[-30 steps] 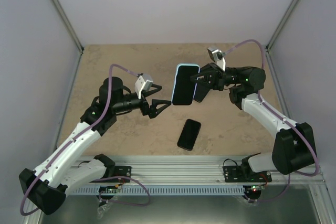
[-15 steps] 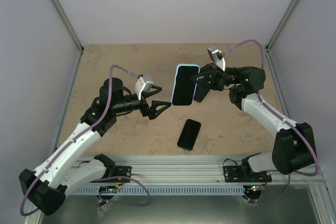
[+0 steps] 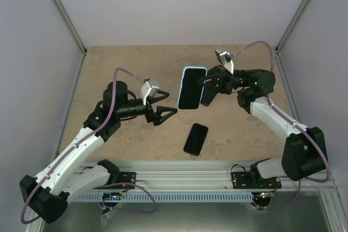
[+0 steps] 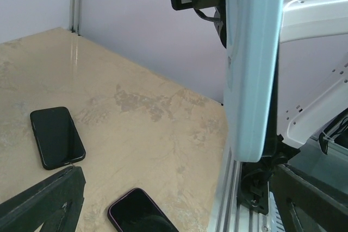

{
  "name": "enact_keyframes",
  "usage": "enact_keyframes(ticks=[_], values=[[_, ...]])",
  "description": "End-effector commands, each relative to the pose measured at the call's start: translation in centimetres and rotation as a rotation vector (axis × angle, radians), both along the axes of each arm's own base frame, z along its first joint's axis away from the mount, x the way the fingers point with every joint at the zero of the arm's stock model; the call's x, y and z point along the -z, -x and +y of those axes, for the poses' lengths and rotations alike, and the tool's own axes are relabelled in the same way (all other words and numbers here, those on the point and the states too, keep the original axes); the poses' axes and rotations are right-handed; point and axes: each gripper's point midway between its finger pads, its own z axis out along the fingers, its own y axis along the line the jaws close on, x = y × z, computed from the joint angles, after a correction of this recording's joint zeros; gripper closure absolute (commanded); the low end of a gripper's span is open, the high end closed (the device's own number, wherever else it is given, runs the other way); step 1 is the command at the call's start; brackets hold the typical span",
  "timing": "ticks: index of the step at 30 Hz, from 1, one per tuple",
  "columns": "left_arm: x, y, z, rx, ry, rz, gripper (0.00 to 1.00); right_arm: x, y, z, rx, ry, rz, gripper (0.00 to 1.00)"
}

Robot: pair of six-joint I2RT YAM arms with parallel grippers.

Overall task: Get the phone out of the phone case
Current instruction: Remove the phone case from the phone.

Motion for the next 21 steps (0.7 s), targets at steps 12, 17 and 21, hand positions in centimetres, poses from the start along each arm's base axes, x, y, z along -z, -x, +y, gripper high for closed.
enact_keyframes(ticks=[12,17,21], values=[[-2.1,-2.2,0.2,-0.101,0.051,-0.009,0.06,-1.1,0.9,0.1,-0.001,-0.042,-0.048,0.99],[-1.5,-3.2,0.7,-0.163,0.035,-0.013,0.08,-1.3,1.2,0.0,-0.006,-0.048,-0.049,1.00],[-1.1,-3.9,1.2,-0.208,0.034,0.000,0.10,-1.4,1.4,-0.1,-0.011,-0.049,-0.048,0.99]])
